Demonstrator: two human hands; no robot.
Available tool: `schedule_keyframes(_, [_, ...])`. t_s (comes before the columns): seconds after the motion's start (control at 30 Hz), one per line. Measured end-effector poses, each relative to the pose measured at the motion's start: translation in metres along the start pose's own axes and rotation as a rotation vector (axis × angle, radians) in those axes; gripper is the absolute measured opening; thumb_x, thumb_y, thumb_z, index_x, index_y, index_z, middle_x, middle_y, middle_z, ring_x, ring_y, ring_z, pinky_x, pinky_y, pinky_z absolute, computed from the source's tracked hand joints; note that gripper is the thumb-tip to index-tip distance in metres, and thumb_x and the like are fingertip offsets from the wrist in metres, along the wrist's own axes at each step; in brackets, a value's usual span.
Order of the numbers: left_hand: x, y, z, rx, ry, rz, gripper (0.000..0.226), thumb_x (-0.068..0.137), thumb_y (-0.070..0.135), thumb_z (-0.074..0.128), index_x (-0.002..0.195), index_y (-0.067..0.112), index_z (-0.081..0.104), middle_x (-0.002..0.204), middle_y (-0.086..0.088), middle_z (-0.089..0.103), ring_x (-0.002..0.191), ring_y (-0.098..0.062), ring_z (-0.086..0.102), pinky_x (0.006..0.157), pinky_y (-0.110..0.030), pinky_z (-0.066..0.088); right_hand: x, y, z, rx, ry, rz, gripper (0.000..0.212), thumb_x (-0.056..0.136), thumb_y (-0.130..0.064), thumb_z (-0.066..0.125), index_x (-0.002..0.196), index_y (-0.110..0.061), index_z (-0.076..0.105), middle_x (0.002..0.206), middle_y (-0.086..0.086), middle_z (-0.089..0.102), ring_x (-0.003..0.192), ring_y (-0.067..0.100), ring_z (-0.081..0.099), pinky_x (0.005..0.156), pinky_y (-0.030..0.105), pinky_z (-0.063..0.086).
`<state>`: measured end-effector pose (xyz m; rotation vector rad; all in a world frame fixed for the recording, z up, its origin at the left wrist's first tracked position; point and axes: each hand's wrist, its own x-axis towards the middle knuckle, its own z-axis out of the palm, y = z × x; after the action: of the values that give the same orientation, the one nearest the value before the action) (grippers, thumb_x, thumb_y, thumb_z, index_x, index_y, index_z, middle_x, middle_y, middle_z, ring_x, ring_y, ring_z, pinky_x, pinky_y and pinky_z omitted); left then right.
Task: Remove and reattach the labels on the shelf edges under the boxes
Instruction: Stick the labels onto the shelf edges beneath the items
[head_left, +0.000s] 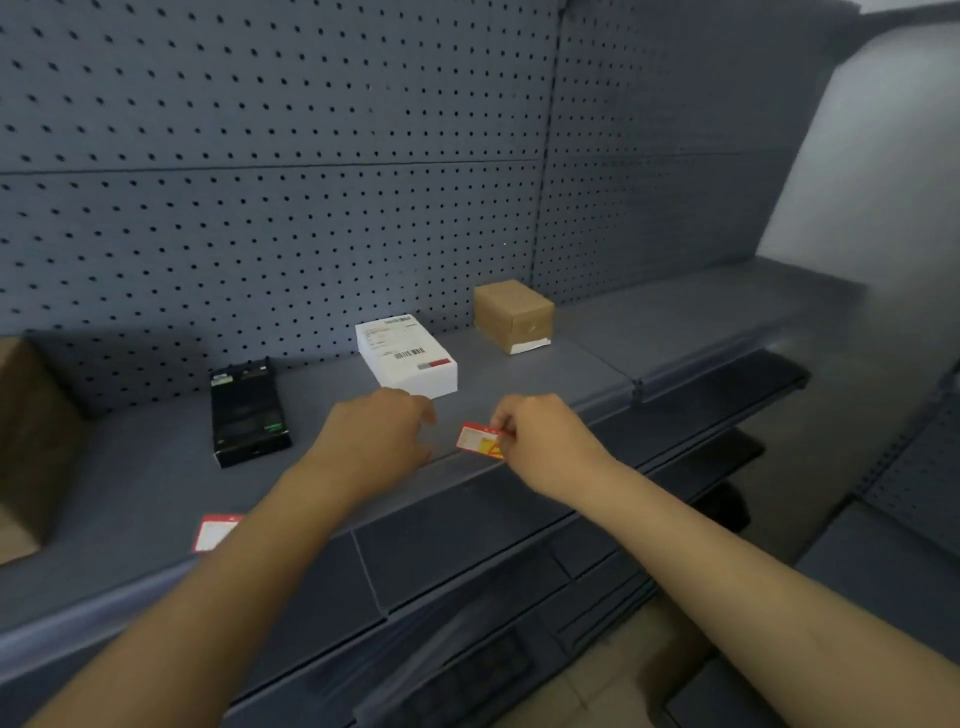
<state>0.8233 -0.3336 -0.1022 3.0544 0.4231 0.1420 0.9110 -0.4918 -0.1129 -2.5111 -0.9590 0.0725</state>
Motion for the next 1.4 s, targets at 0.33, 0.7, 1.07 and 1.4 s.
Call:
schedule_keyframes(0.33, [0.019,-0.009,0.032,0.021,-0.086,-0.078,0.034,0.089,0.028,0.055,0.123,0.028,0.056,0.120,-0.001,0.063,0.107,-0.024,0.062,0.084,-0.035,0.048,0.059,0.015,0.017,0.049,-0.121,-0.049,0.013,0.086,-0.008,0.059,0.093,-0.016,0.066,0.103,0.012,0.069,0.092,0.028,0.064,0.081,0.043,0.055])
schedule_keyframes(0.7, [0.031,0.011,0.052,-0.004,-0.139,-0.164,0.030,0.087,0.019,0.051,0.114,0.025,0.061,0.117,-0.002,0.065,0.107,-0.027,0.062,0.087,-0.036,0.051,0.095,0.031,0.024,0.116,-0.234,-0.193,0.007,0.083,-0.013,0.065,0.089,-0.016,0.068,0.096,0.007,0.070,0.085,0.024,0.065,0.078,0.043,0.056])
schedule_keyframes(1.07, [0.030,0.031,0.071,-0.041,-0.212,-0.253,0.031,0.090,0.012,0.049,0.119,0.009,0.061,0.126,-0.013,0.057,0.112,-0.034,0.059,0.095,-0.044,0.049,0.107,0.047,0.030,0.147,-0.263,-0.315,0.009,0.085,-0.016,0.066,0.094,-0.015,0.067,0.098,0.010,0.071,0.084,0.025,0.067,0.077,0.043,0.057])
schedule_keyframes(1.4, [0.028,0.040,0.076,-0.007,-0.176,-0.288,0.034,0.091,0.009,0.050,0.124,0.010,0.059,0.127,-0.010,0.053,0.109,-0.031,0.059,0.090,-0.041,0.051,0.105,0.052,0.038,0.263,-0.221,-0.438,0.009,0.085,-0.013,0.069,0.093,-0.013,0.066,0.096,0.008,0.073,0.076,0.012,0.063,0.067,0.025,0.052])
